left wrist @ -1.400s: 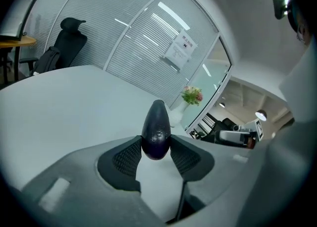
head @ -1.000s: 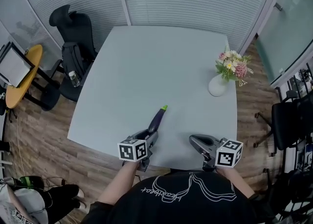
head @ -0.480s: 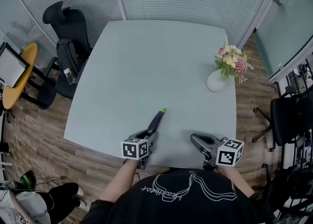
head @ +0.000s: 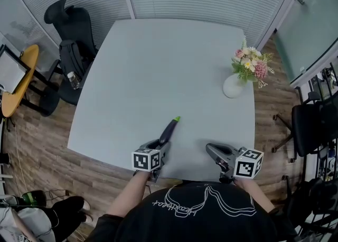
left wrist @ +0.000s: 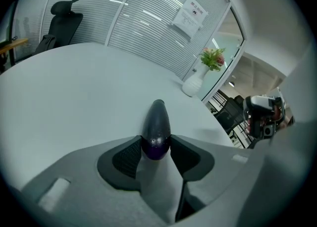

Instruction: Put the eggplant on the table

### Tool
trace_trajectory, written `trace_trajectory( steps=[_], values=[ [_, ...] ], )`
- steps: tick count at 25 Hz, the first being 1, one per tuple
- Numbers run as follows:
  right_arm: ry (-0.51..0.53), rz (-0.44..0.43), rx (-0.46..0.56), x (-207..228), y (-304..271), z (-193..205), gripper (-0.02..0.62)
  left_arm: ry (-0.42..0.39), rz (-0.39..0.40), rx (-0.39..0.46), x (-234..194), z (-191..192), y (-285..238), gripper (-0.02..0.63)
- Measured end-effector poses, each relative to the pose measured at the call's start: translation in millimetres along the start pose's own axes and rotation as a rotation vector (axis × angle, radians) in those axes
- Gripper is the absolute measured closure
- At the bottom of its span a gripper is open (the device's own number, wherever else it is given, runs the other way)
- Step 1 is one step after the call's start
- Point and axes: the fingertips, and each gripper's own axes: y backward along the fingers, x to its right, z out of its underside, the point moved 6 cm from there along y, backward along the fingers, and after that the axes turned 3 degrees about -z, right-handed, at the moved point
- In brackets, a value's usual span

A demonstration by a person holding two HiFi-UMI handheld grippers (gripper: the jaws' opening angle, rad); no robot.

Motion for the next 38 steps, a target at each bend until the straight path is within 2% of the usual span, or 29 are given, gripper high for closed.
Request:
trace_trajectory(
  steps=[6, 13, 17, 24, 31, 33, 38],
  values=[
    [-0.009, 0.0, -0.002, 1.6, 1.4, 1.0, 0.589, -0.022, 0.004, -0.025, -0.4, 3.4, -3.6, 0.416],
    [-0.014, -0.002, -0.014, 1.1, 3.0, 3.3, 0.589, 0.008, 0.0, -0.014, -3.2, 3.1, -3.5, 0.416],
    [-0.018, -0.009, -0.008, -2.9, 1.1, 4.6, 0.589, 0.013, 0.004, -0.015, -4.5, 4.2, 0.3, 0.379],
    [-0.005, -0.021, -0.005, -13.3, 1.1, 9.2, 0.589, -0.024, 0.037, 0.017, 4.5, 0.6, 13.6, 0.351],
    [0.031, -0.028, 0.014, -29.0, 0.4, 17.4, 0.589, -0.03, 0.061, 0.081, 18.8, -4.8, 52.3, 0.353],
    [0.045, -0.032, 0.021, -35.2, 1.3, 19.1, 0.589, -0.035, 0.085, 0.11, 27.0, -8.2, 67.2, 0.353],
    [0.135, -0.032, 0.019, -52.9, 2.2, 24.6, 0.589, -0.086, 0.203, 0.199, 58.4, -16.4, 109.1, 0.354]
  ],
)
